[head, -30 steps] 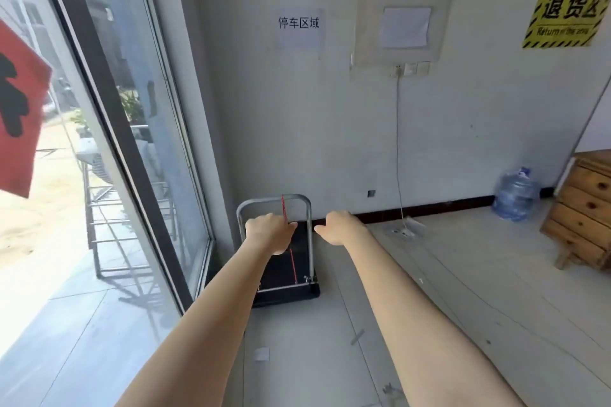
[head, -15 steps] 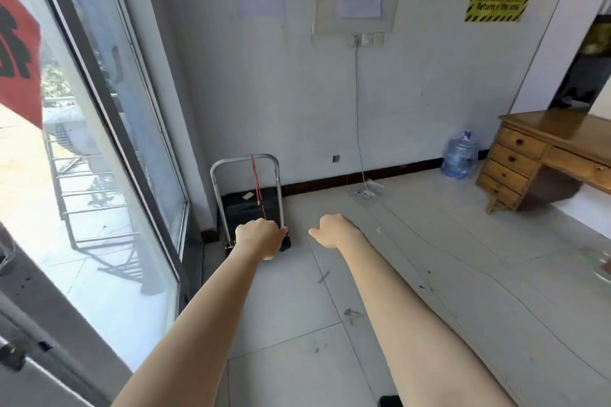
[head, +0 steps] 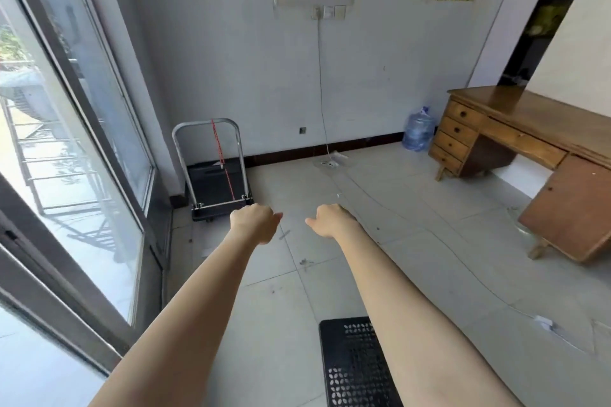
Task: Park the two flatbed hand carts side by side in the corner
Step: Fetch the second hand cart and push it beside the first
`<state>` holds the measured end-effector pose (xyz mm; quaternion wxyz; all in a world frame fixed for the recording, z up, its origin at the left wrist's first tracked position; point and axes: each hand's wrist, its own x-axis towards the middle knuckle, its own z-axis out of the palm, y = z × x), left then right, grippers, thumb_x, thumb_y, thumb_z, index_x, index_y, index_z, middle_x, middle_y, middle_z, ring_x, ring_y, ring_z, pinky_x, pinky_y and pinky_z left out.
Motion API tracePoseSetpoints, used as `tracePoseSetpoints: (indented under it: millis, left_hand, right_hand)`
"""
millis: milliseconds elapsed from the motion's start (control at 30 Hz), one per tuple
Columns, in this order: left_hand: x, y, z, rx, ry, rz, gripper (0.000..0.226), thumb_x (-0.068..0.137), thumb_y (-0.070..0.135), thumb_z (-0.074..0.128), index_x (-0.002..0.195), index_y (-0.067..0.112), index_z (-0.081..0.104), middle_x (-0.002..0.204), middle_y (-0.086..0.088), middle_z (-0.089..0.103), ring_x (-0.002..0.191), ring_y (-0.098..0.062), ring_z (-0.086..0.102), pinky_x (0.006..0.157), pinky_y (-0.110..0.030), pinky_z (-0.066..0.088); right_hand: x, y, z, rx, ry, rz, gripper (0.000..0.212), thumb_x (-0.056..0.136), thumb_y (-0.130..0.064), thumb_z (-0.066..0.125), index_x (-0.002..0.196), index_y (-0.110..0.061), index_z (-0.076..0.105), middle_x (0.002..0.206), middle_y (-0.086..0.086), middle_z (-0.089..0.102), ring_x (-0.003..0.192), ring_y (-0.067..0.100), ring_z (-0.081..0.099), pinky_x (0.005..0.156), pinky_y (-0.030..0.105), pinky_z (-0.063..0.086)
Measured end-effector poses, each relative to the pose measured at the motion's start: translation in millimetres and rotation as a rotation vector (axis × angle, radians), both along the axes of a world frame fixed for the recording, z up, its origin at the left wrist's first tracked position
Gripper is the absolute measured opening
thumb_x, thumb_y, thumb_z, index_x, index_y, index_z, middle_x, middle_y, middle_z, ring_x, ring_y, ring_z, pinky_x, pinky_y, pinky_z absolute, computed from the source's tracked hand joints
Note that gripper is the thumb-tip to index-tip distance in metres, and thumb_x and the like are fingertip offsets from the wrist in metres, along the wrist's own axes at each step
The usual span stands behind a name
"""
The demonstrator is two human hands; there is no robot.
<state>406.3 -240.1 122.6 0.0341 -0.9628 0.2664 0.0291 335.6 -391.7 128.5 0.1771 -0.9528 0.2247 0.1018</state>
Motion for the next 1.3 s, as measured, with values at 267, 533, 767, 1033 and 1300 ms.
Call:
tracePoseSetpoints:
  millis: [267, 533, 767, 1033, 1300]
  left_hand:
    - [-119.0, -105.0, -8.9, -0.037, 0.006, -0.331, 0.053, 0.099, 0.049, 0.021, 0.104, 0.017, 0.062, 0.107, -0.006, 0.064, 0.096, -0.026, 0.061, 0.071, -0.031, 0.043]
    - [-283.5, -183.5, -30.3, -0.015, 0.07, -0.667, 0.054, 0.099, 0.049, 0.019, 0.113, 0.017, 0.061, 0.117, -0.009, 0.062, 0.106, -0.028, 0.058, 0.08, -0.035, 0.045]
    - [-384.8, -188.4, -58.2, 0.055, 0.109, -0.718, 0.053, 0.1, 0.048, 0.02, 0.115, 0.017, 0.06, 0.117, -0.007, 0.062, 0.104, -0.026, 0.058, 0.079, -0.033, 0.044]
    - [-454.3, -154.8, -116.9, 0.107, 0.192, -0.533, 0.041, 0.1, 0.039, 0.028, 0.114, 0.019, 0.061, 0.116, -0.006, 0.063, 0.105, -0.026, 0.059, 0.084, -0.035, 0.046]
    - [-529.0, -113.2, -199.0, 0.017, 0.275, -0.187, 0.037, 0.101, 0.04, 0.024, 0.111, 0.022, 0.055, 0.11, -0.004, 0.066, 0.102, -0.025, 0.061, 0.085, -0.037, 0.046]
  right_hand:
    - [-167.9, -80.0, 5.1, -0.027, -0.009, -0.32, 0.034, 0.093, -0.041, 0.04, 0.082, -0.01, 0.051, 0.104, 0.016, 0.055, 0.093, 0.031, 0.053, 0.077, 0.035, 0.04]
    - [-365.2, -118.9, -3.4, -0.072, 0.027, -0.696, 0.047, 0.091, -0.042, 0.042, 0.122, -0.008, 0.053, 0.128, 0.017, 0.054, 0.113, 0.035, 0.051, 0.091, 0.038, 0.042]
    - [-467.3, -110.0, -42.0, 0.022, 0.075, -0.764, 0.039, 0.092, -0.043, 0.039, 0.071, -0.011, 0.048, 0.084, 0.009, 0.053, 0.091, 0.033, 0.053, 0.073, 0.034, 0.036]
    - [-508.9, -95.5, -111.6, 0.075, -0.008, -0.515, 0.028, 0.089, -0.04, 0.045, 0.088, -0.015, 0.058, 0.103, 0.013, 0.062, 0.094, 0.031, 0.057, 0.076, 0.033, 0.042]
    - [-536.7, -84.6, -197.0, -0.055, 0.005, -0.079, 0.037, 0.093, -0.046, 0.033, 0.112, -0.022, 0.054, 0.116, 0.008, 0.053, 0.109, 0.027, 0.042, 0.089, 0.044, 0.034]
